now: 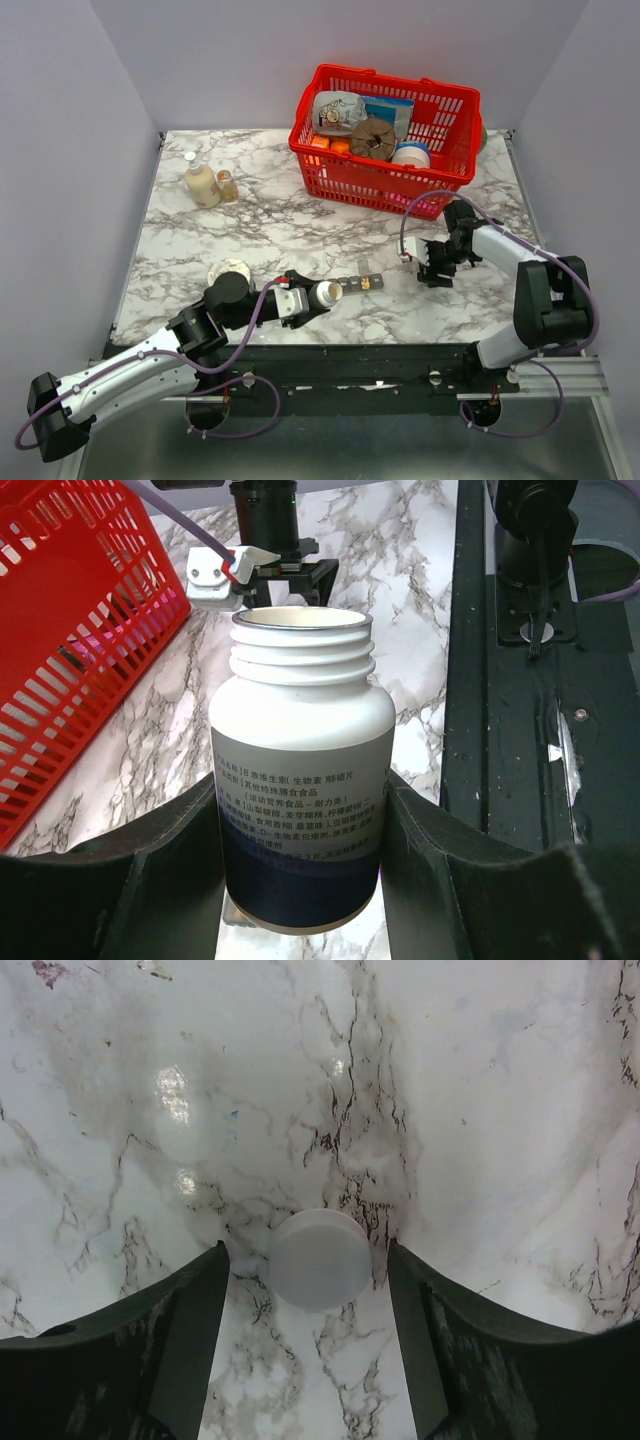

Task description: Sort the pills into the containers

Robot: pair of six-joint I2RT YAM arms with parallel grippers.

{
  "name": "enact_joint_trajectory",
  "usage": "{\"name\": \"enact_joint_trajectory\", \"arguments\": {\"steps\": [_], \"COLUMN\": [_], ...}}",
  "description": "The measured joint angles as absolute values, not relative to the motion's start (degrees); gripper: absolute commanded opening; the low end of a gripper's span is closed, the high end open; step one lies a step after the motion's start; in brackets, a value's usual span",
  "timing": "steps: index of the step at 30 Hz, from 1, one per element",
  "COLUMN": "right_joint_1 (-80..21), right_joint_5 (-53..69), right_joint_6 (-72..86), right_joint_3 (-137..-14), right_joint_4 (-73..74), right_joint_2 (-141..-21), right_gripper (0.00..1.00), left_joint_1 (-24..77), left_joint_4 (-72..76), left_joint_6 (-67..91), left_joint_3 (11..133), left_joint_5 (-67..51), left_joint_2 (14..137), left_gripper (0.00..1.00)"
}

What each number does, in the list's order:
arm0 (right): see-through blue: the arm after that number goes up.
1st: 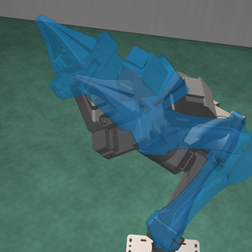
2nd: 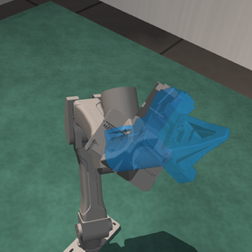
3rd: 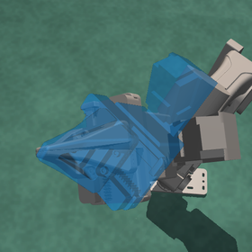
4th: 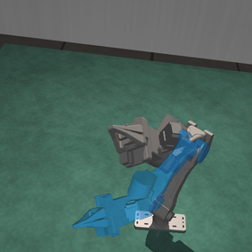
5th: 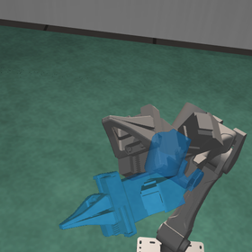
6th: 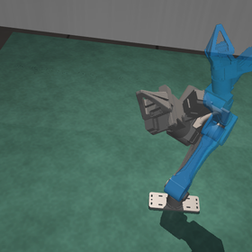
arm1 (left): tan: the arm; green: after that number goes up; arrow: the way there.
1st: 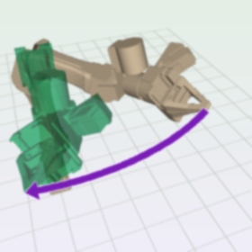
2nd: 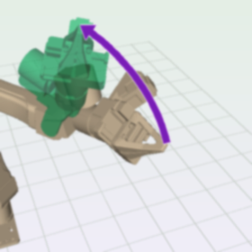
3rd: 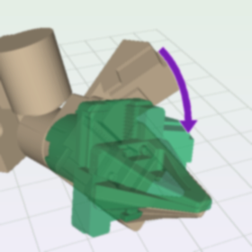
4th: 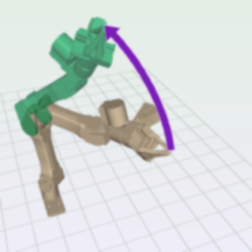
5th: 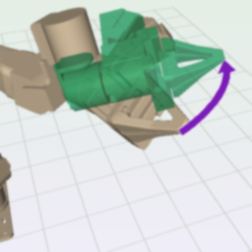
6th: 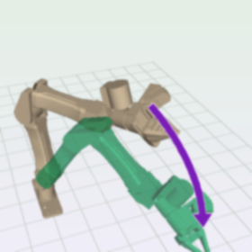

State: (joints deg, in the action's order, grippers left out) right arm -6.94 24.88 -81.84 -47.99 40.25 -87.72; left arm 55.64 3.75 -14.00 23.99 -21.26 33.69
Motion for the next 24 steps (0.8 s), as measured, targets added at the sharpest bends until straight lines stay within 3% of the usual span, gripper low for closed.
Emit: {"name": "enact_joint_trajectory", "arguments": {"steps": [2, 6, 9, 15, 24], "right_joint_1": [-7.1, -7.2, -7.2, -7.6, -20.1], "right_joint_5": [24.9, 24.8, 24.6, 28.9, 55.3], "right_joint_6": [-81.4, -80.6, -80.2, -77.3, -70.5], "right_joint_3": [-48.1, -48.7, -48.7, -48.8, -60.2], "right_joint_4": [40.4, 40.9, 40.8, 45.5, 58.0], "right_joint_2": [-88.0, -88.7, -88.6, -83.4, -65.6], "right_gripper": [0.57, 0.32, 0.22, 0.17, 0.17], "left_joint_1": [55.6, 55.6, 55.6, 55.7, 55.8], "left_joint_4": [3.7, 3.7, 3.8, 5.5, 15.4], "left_joint_6": [-14.0, -13.9, -13.8, -11.9, -6.5], "left_joint_3": [24.0, 24.0, 24.0, 24.0, 24.1], "left_joint_5": [-21.3, -21.3, -21.4, -23.7, -28.7], "left_joint_2": [33.7, 33.7, 33.9, 37.6, 50.4], "left_gripper": [0.00, 0.00, 0.00, 0.00, 0.00]}}
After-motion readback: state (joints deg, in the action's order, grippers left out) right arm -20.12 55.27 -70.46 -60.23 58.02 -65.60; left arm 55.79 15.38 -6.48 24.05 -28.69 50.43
